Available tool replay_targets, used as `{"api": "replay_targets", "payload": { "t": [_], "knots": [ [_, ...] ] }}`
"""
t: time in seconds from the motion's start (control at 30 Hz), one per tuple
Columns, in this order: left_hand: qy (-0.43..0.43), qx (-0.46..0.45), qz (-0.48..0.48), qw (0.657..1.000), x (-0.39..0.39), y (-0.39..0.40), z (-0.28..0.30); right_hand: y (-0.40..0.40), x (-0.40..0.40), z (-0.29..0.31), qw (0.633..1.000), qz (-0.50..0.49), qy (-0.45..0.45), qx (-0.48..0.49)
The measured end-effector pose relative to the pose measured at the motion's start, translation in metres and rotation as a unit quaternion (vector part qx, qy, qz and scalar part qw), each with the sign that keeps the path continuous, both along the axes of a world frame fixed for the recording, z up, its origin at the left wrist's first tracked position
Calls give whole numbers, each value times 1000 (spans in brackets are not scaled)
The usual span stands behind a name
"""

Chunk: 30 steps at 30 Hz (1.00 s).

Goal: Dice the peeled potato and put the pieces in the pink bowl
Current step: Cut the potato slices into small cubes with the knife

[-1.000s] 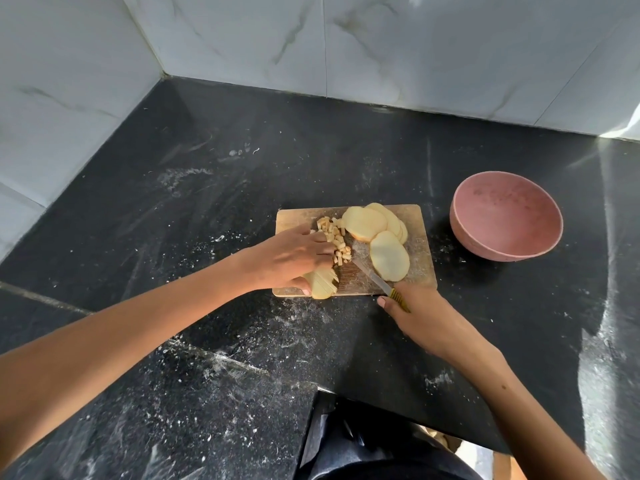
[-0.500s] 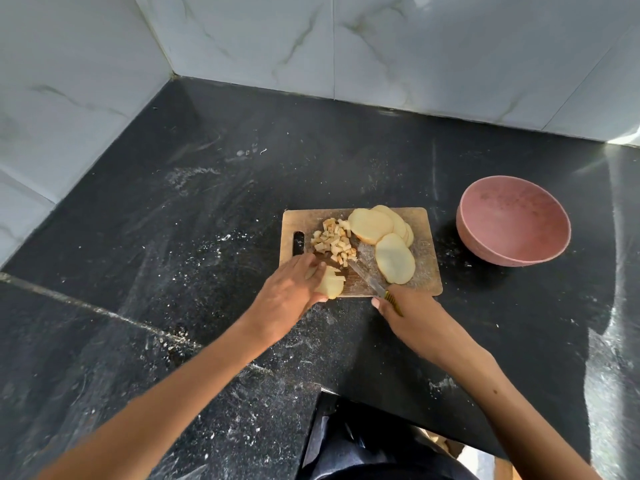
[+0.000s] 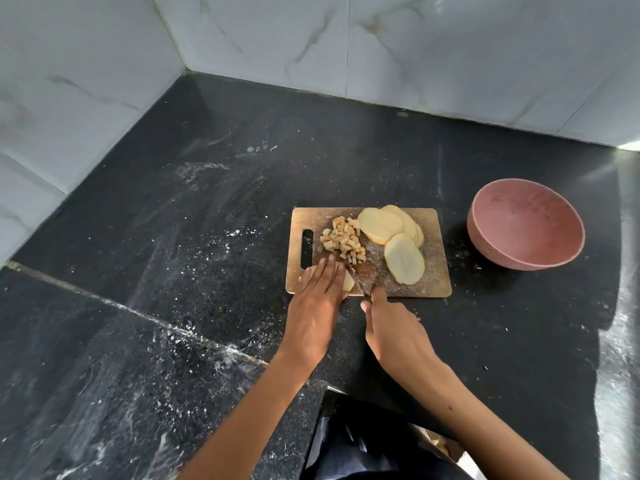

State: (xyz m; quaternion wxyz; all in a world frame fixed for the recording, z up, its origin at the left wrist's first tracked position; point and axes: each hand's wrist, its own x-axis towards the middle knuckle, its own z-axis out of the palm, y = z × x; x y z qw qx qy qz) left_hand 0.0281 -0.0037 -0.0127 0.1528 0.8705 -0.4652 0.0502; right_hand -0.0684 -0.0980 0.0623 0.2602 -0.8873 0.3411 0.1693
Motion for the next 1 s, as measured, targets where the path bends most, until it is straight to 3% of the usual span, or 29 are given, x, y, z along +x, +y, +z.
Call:
{"api": "replay_targets", "payload": {
  "t": [0.23, 0.53, 1.0],
  "knots": [
    [44, -68, 10, 997, -1, -4, -5, 7, 11, -6, 999, -10, 24, -25],
    [22, -69, 39, 997, -8, -8, 0, 1, 6, -6, 997, 8, 78, 1],
    [30, -50, 81, 995, -14, -14, 5, 7, -35, -9, 998, 25, 53, -10]
  ]
}}
